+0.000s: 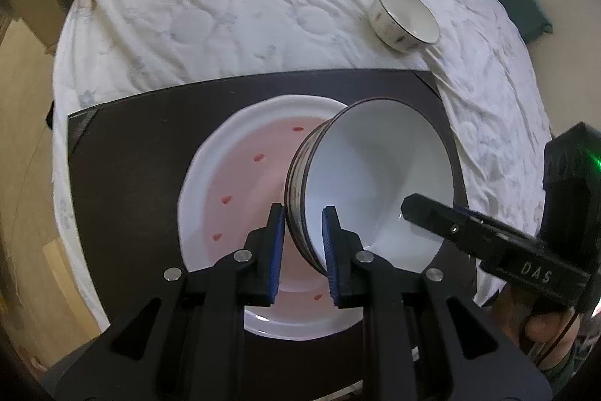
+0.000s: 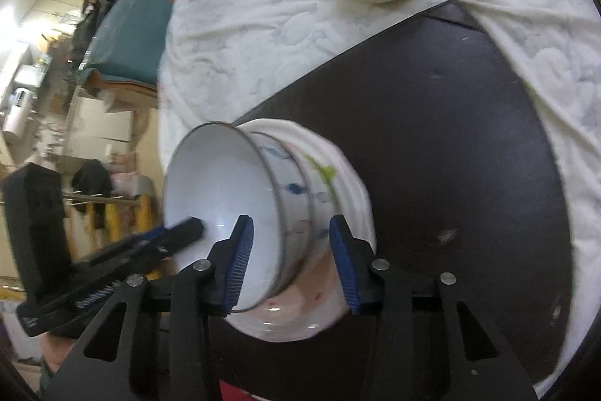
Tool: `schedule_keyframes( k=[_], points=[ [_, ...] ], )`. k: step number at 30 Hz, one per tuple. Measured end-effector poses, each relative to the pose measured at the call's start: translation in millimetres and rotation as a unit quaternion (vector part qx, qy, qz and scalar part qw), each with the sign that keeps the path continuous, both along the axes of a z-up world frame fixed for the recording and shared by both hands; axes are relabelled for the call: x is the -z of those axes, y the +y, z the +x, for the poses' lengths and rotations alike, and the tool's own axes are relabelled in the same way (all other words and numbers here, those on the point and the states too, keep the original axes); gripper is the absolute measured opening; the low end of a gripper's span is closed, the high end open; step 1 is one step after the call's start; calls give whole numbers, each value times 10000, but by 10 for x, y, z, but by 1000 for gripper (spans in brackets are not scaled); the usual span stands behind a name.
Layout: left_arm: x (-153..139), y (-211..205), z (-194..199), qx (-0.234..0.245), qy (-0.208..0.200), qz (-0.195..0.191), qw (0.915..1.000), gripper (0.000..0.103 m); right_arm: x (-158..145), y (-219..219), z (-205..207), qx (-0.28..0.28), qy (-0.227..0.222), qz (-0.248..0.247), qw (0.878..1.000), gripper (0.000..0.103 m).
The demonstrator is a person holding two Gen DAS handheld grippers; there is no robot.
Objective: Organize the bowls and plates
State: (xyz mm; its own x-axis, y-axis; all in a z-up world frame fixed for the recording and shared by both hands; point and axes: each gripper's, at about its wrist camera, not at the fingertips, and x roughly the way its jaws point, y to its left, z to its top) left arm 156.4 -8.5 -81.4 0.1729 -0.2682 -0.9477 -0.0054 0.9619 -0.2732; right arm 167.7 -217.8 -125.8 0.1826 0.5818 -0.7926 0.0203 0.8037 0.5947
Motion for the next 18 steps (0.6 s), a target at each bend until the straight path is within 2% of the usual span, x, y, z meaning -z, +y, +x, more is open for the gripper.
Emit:
schedule_keyframes(
  k=[11,13,18],
  points=[
    [-4,157,46,-292,5,99,9995,22,37,205,112,-125,-41,203,9997,44],
    [-26,109,48,-204,-98,170,9996,30,41,222,129,-174,-62,233,9996,44],
    [-93,12,5,50,-337,343,9988,42,28,212,150,-178,-163,227,9995,46]
  ],
)
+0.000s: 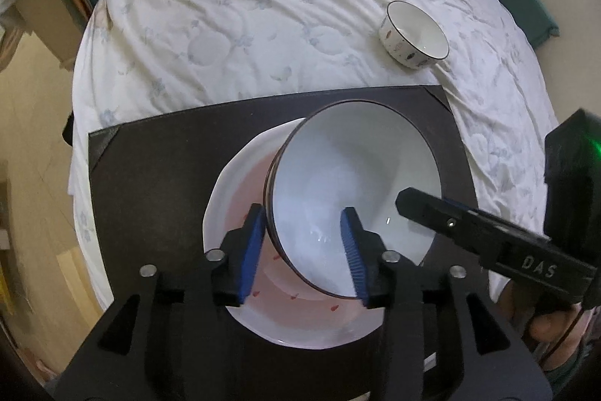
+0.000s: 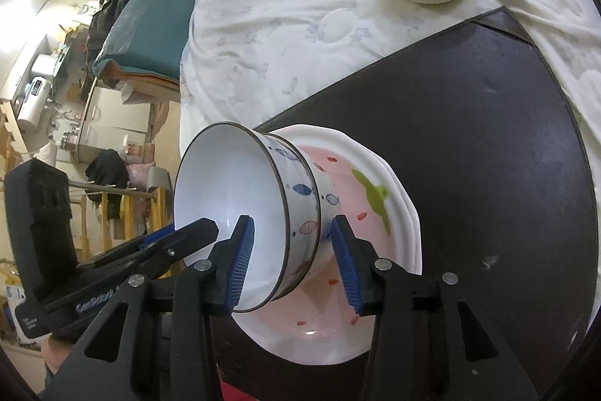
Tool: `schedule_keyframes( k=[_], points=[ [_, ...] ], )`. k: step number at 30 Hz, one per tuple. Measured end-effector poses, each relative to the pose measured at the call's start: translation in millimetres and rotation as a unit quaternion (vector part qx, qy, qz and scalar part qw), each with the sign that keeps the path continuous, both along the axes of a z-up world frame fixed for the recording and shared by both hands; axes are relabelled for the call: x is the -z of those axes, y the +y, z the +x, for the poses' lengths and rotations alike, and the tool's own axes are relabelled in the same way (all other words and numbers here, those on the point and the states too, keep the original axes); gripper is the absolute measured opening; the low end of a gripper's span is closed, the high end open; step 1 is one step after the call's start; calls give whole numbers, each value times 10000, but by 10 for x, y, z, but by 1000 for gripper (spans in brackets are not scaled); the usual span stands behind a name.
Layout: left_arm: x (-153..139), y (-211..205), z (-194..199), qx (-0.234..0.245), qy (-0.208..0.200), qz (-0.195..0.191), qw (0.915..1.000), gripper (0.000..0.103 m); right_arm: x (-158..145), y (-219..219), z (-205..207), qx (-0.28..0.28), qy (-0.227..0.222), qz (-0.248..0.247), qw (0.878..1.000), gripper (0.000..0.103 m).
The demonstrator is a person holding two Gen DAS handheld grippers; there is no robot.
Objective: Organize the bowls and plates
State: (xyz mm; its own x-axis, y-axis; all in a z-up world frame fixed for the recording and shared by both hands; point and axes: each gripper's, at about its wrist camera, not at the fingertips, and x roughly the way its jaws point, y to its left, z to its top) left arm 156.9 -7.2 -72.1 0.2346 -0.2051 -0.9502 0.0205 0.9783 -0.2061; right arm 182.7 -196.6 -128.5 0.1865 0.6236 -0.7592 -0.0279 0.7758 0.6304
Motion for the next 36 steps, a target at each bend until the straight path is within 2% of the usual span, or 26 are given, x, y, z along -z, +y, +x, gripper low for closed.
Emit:
schedule_keyframes(
  k=[5,7,11,13,15,17,18,19,20,22,28,32,36],
  points=[
    [-66,14,-34,-4,-264,187,9995,48,-97,-33,-59,48,-169,-109,9998,46],
    [-95,24,-48,-18,-374,215,9991,59,-122,-71,-84,121,-237,-220,9994,46],
    [-200,56,-86,-90,-647,349,9973,66,-156,-145,-103,278,-315,-253,9988,47],
    [-277,70,-121,-159,-830,436,9955,76,-206,-156,-124,302,-431,-401,9978,59],
    [-368,90,-177,-167,-1065,453,9931,80,-269,-168,-158,327,-595,-479,9965,66],
    [-459,110,-227,-157,-1283,502,9903,93,-382,-179,-219,333,-864,-575,9940,77],
    [-505,120,-251,-164,-1397,531,9886,103,-457,-192,-263,360,-1041,-613,9920,89],
    [-566,132,-284,-190,-1544,619,9859,103,-504,-209,-294,379,-1152,-638,9906,100],
    [-603,129,-295,-196,-1609,732,9841,103,-568,-233,-331,415,-1290,-670,9885,103],
    [-670,117,-299,-167,-1684,895,9815,103,-684,-283,-402,457,-1520,-780,9842,103],
    [-877,30,-262,-252,-1735,1043,9790,103,-950,-460,-537,608,-2156,-1021,9692,103],
    [-1011,-103,-195,-260,-1806,1141,9766,103,-1047,-627,-565,778,-2256,-915,9668,103],
    [-1096,-288,-105,-212,-1759,1104,9780,103,-1111,-786,-554,983,-2178,-702,9685,103]
  ],
)
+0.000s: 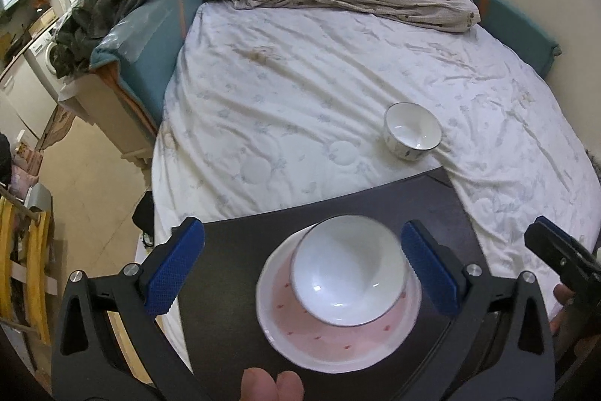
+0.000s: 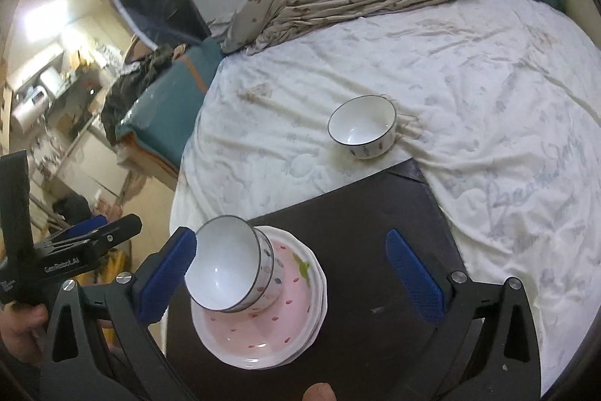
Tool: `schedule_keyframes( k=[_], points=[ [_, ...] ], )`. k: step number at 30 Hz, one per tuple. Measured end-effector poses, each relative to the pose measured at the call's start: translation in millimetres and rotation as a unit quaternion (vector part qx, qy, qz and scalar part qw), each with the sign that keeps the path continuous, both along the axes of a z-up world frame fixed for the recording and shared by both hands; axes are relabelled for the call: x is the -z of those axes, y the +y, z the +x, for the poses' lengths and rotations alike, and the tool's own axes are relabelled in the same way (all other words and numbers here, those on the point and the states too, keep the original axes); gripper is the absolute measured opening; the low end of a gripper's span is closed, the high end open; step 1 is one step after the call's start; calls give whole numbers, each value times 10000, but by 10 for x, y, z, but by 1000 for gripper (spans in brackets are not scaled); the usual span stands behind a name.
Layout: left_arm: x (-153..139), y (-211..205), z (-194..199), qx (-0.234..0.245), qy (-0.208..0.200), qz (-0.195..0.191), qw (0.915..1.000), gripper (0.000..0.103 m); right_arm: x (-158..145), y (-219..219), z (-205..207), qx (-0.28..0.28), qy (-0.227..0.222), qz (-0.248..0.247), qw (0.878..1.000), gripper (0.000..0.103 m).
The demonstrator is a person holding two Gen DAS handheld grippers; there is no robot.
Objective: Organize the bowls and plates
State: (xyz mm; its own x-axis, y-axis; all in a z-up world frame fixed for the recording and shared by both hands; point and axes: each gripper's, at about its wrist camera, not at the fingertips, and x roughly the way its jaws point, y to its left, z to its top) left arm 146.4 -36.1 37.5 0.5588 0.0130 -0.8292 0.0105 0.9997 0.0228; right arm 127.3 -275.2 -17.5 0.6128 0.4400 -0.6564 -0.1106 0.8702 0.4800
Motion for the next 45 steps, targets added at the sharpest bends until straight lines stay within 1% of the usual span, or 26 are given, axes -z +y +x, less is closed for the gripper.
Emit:
schedule_keyframes(
  k=[4,6,12,13,15,16,17,19,21,23,24,26,29,32,36,40,43,45],
  points=[
    [-36,-239,117,145,145,-72,9998,103,-81,-117,29,128,-46,83,9999,103],
    [-41,-355,171,260,229,-186,9992,103,-106,-179,58,184,-60,129,9997,103],
    [-38,-692,407,395,388,-348,9979,103,-158,-386,266,397,-96,152,9991,103],
    [-22,-738,455,393,414,-355,9977,103,-146,-421,305,420,-97,230,9988,103],
    [17,-813,553,379,442,-344,9977,103,-101,-535,402,513,-45,569,9971,103],
    [47,-847,607,347,481,-352,9976,103,-58,-616,474,645,40,761,9950,103],
    [72,-859,641,323,521,-377,9974,103,-33,-663,516,724,79,841,9938,103],
    [119,-873,746,149,506,-647,9965,103,34,-797,646,984,206,1004,9899,103],
    [163,-870,843,-25,464,-871,9951,103,76,-893,769,1121,261,1008,9882,103],
    [220,-875,956,-185,449,-939,9944,103,121,-977,868,1234,348,959,9871,103],
    [247,-872,1004,-240,452,-976,9939,103,166,-1050,930,1336,445,1002,9849,103],
    [355,-886,1153,-376,521,-1041,9925,103,223,-1146,1009,1467,502,1052,9823,103],
    [585,-934,1406,-534,740,-1001,9908,103,337,-1259,1148,1668,624,876,9801,103],
    [743,-986,1609,-668,747,-835,9915,103,489,-1317,1287,1734,823,804,9781,103],
    [1003,-1045,1879,-733,937,-740,9901,103,776,-1280,1639,1315,1375,817,9783,103],
    [1264,-1105,2109,-770,1113,-616,9889,103,979,-1219,1896,1158,1541,504,9800,103],
    [1417,-1148,2252,-748,1201,-568,9883,103,1185,-1167,2090,1099,1780,592,9761,103],
    [1453,-1181,2298,-769,1147,-471,9893,101,1285,-1126,2206,1061,1882,468,9753,103]
  ],
)
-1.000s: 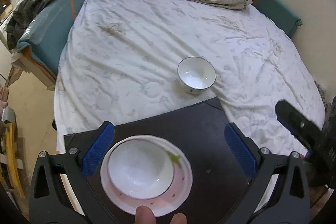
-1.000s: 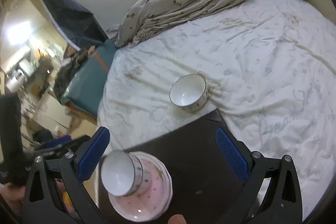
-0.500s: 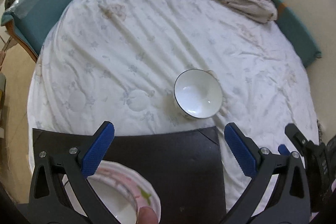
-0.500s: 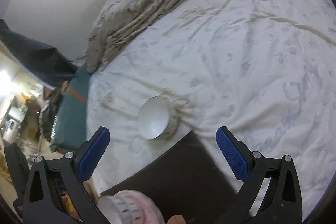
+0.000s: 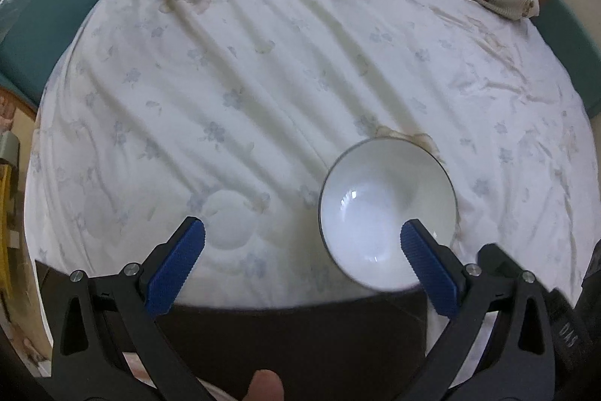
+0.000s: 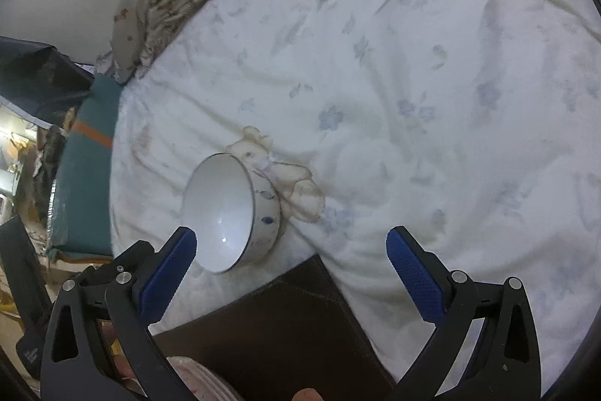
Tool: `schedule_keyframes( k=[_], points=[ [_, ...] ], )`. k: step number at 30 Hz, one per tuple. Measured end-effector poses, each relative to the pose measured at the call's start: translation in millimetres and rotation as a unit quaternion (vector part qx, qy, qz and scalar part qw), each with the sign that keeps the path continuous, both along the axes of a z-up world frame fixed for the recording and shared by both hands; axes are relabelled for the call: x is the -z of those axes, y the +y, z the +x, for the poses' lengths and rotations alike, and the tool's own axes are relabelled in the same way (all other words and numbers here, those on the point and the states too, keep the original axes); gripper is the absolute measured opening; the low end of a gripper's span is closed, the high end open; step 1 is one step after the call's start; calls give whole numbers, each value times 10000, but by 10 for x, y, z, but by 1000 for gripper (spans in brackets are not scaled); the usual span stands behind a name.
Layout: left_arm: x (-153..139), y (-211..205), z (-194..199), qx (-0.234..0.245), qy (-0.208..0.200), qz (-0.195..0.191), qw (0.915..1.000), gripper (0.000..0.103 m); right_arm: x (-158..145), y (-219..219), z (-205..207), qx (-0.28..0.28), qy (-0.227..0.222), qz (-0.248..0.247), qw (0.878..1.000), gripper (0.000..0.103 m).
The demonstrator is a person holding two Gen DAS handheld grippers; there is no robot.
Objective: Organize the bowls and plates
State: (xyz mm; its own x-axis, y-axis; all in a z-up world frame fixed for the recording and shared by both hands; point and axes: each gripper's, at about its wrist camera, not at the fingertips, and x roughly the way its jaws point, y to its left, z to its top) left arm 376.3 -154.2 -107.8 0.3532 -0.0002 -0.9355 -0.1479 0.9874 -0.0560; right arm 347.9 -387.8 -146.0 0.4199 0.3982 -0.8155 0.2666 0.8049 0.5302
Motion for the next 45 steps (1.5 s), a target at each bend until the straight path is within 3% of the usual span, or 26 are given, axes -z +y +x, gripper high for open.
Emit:
schedule_keyframes(
  k=[2,4,5,8,12,14,16,19,29,40,45],
  points=[
    [59,-28,51,3,-1,26,10000,94,82,60,59,-85,89,-48,9999,103],
    [154,-50,105,-19,132,-5,9999,78,196,96,118,-135,248,-42,9996,102],
    [209,-51,131,-58,223,-37,9997,75,219,99,133,-158,289,-33,9995,100],
    [335,-51,172,-134,391,-122,9991,60,303,165,181,-322,375,-49,9988,84],
    [484,-80,198,-130,655,-202,9976,31,342,206,204,-397,341,37,9986,66],
    [521,-100,189,-106,739,-217,9970,19,349,214,230,-416,323,116,9985,51],
    [538,-143,179,-11,795,-172,9967,8,358,259,244,-538,332,129,9979,29],
    [490,-235,141,163,747,-9,9971,7,380,345,250,-716,334,164,9967,18],
    [261,-319,-19,318,686,95,9971,8,305,349,183,-715,202,22,9972,13],
    [-386,-120,-407,332,395,7,9987,9,-249,364,-124,-730,-277,138,9969,11],
    [-694,2,-641,423,185,-81,9989,9,-578,497,-360,-871,-550,-46,9947,11]
  ],
)
